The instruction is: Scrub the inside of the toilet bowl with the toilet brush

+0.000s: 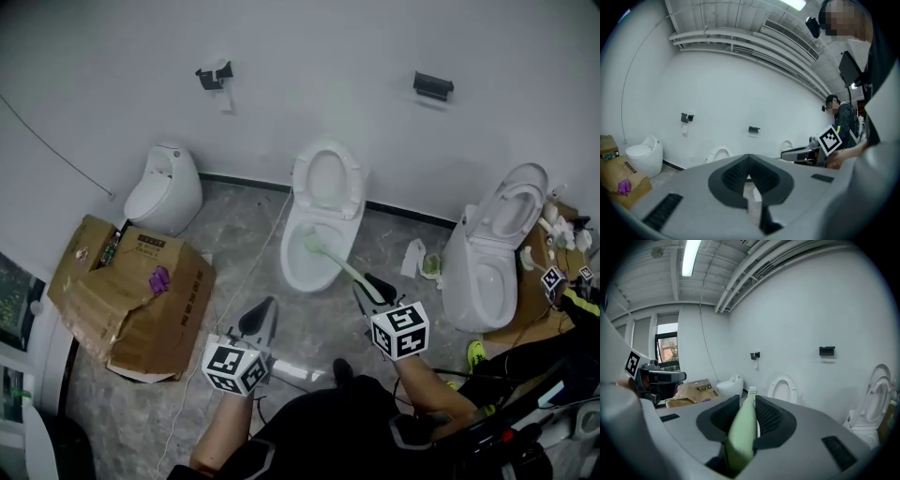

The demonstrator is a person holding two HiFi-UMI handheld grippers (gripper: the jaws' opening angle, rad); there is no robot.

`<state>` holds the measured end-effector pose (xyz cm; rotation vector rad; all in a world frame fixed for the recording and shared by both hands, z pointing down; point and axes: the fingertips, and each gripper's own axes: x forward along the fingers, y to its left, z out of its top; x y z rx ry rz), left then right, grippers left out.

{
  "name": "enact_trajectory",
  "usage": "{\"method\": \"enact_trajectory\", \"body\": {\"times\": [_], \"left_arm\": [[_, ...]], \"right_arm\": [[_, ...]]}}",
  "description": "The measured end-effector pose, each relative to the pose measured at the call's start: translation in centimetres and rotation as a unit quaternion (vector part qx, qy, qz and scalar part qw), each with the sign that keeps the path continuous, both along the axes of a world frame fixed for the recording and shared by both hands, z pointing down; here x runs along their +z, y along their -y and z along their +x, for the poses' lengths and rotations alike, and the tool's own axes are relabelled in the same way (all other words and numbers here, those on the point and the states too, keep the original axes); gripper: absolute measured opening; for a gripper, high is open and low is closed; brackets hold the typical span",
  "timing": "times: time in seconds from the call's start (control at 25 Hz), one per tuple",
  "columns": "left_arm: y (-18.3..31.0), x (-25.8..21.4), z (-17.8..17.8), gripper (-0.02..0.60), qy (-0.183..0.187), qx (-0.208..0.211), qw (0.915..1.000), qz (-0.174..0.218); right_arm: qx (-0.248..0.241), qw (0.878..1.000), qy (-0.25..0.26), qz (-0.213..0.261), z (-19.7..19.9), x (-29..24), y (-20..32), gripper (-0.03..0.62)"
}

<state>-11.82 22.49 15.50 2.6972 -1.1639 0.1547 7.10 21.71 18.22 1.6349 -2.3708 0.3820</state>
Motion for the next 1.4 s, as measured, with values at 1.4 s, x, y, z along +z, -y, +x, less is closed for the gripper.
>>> {"method": "enact_trajectory", "body": {"times": [1.4], "left_arm": [[14.2,1.5,7.9,0.009,0.033,-0.008,0.9994,-0.009]], "right_arm": [[-0.037,0.999,0.021,-0.004,7.4,1.0,14.5,0.112]]}}
